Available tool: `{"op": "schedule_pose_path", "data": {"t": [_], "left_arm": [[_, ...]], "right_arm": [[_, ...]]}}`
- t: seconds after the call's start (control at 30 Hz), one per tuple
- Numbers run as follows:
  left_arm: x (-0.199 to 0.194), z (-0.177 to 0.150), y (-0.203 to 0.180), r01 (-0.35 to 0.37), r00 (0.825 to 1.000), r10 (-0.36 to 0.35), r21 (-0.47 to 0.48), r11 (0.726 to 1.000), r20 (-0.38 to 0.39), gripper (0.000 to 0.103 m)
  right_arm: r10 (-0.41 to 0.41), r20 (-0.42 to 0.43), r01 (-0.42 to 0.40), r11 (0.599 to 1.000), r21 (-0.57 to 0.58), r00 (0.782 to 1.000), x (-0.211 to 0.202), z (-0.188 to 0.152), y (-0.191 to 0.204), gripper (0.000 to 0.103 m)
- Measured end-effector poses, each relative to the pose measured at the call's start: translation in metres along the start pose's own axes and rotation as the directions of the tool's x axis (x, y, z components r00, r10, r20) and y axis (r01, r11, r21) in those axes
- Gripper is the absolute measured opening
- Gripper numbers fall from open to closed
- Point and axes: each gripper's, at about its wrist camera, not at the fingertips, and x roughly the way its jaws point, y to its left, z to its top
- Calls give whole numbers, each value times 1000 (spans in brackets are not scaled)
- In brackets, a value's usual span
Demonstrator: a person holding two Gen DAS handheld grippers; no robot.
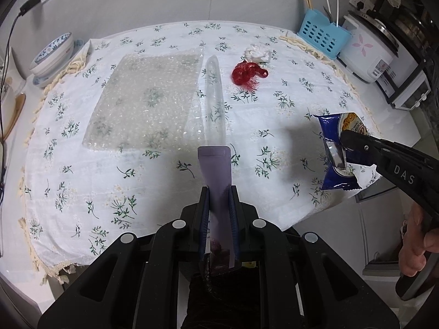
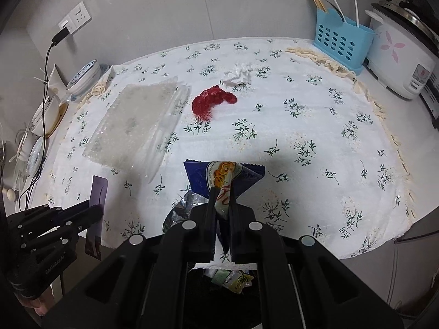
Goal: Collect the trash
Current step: 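Lift the purple packet with the left tool while the right tool lifts the blue snack bag, then carry the purple packet and blue snack bag over the black bin with both tools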
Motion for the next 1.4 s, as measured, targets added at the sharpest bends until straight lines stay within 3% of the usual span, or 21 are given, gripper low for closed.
{"op": "schedule_pose_path", "data": {"t": [1.4], "left_arm": [[-19, -91, -41, 37, 999, -37, -33, 999, -18, 13]], "right_arm": [[52, -7, -52, 998, -40, 999, -42, -98, -18, 6]]}}
